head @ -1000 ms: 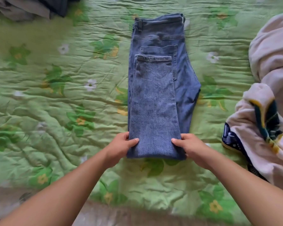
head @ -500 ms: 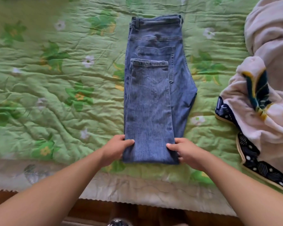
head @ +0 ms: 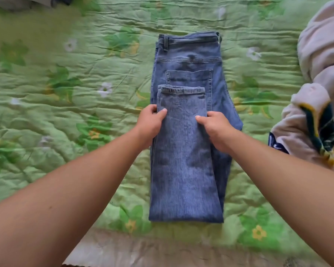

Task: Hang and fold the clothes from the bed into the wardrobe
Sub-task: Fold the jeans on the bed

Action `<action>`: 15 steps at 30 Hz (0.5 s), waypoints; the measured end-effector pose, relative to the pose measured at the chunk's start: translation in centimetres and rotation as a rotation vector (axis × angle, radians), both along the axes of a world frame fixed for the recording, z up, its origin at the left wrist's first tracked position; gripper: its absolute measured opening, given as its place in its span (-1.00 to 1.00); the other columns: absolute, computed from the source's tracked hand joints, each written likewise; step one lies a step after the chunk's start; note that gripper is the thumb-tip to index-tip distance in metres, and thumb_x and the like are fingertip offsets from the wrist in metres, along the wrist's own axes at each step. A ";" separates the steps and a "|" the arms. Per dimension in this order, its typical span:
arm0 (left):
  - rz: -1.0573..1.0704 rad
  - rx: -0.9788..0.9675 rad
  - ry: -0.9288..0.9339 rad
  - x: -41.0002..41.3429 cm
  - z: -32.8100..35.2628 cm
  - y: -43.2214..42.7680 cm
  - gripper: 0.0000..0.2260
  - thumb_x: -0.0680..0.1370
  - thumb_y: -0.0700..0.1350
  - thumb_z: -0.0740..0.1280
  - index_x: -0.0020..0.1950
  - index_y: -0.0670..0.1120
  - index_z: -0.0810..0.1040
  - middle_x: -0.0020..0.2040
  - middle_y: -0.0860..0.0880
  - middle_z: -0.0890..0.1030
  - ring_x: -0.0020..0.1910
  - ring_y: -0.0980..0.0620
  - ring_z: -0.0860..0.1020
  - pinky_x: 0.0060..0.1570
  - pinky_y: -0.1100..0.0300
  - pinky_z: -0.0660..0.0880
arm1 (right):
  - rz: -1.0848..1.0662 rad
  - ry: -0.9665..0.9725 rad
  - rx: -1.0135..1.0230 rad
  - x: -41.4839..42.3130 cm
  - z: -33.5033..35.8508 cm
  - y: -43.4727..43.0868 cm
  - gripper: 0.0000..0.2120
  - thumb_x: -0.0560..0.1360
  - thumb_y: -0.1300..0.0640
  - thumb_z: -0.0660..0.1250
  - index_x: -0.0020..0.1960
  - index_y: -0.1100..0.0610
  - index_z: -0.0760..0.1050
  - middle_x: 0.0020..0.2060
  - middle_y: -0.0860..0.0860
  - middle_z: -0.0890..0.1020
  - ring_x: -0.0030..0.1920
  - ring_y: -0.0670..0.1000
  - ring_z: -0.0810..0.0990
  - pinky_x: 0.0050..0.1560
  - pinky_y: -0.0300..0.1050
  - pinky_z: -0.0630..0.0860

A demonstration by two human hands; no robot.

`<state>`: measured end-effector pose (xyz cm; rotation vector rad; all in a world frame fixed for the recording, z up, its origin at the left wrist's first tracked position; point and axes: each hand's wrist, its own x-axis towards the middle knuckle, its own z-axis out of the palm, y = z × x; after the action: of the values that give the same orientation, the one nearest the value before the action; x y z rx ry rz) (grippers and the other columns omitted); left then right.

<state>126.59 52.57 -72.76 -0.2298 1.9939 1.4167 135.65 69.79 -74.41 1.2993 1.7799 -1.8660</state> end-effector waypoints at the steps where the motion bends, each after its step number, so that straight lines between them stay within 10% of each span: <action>1: -0.001 -0.007 0.009 -0.6 -0.1 0.3 -0.93 0.65 -0.12 0.30 0.00 -0.05 0.56 -0.02 -0.06 0.65 -0.02 -0.08 0.65 0.01 -0.02 0.62 | -0.004 0.004 0.041 -0.5 -0.3 0.2 -0.83 0.56 0.12 0.37 -0.04 0.24 0.59 -0.06 0.17 0.70 -0.06 0.13 0.68 0.06 0.14 0.64; 4: 0.027 -0.005 0.047 -2.8 0.1 1.0 -0.89 0.65 -0.14 0.31 -0.06 -0.01 0.55 -0.13 0.01 0.64 -0.14 0.01 0.61 -0.26 0.20 0.56 | -0.023 0.056 0.119 -2.5 -0.1 1.2 -0.76 0.57 0.11 0.37 -0.27 0.07 0.51 -0.34 0.01 0.57 -0.30 -0.04 0.50 -0.26 -0.20 0.45; 15: -0.007 -0.004 0.127 -17.4 -0.1 7.9 -0.87 0.63 -0.20 0.31 -0.08 -0.01 0.53 -0.13 0.00 0.59 -0.15 -0.01 0.57 -0.28 0.21 0.48 | -0.030 0.110 0.126 -16.4 0.0 8.1 -0.83 0.56 0.21 0.37 -0.20 0.12 0.47 -0.27 0.08 0.59 -0.25 0.06 0.56 -0.17 -0.01 0.49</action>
<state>109.18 60.46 -72.89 -0.1367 2.0974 1.4553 119.24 77.94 -74.44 1.2959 1.9735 -1.9022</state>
